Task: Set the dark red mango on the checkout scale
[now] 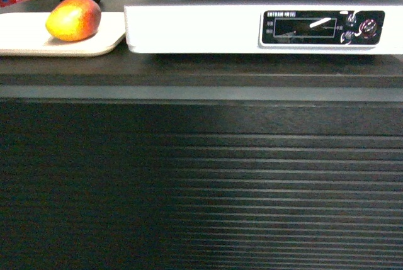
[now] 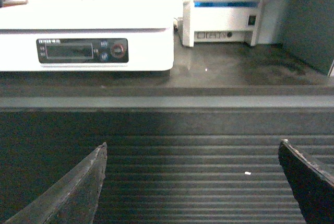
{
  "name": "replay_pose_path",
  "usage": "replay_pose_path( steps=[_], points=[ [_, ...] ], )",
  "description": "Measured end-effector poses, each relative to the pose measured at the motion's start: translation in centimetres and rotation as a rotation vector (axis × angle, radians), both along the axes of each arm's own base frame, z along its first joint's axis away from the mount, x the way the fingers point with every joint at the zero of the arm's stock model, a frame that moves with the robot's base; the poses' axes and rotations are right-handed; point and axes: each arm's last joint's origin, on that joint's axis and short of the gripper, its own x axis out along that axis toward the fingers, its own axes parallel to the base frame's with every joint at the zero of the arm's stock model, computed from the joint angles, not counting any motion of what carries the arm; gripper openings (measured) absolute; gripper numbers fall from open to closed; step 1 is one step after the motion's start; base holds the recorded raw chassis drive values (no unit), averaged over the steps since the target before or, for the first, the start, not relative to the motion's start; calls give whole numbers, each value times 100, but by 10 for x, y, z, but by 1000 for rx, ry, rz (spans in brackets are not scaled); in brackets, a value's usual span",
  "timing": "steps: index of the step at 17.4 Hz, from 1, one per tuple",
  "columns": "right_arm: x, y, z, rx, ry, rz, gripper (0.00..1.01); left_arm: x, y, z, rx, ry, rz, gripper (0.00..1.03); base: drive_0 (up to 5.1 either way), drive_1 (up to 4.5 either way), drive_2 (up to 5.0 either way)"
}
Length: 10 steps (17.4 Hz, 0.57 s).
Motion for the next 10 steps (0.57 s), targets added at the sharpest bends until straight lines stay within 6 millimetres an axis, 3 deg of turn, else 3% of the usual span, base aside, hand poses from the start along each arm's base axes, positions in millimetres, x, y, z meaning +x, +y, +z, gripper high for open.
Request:
replay_pose_path(
  steps=[10],
  points=[
    [0, 0, 0, 0, -3, 0, 98, 0, 0, 0, 0, -3, 1, 98, 0, 0, 0]
  ],
)
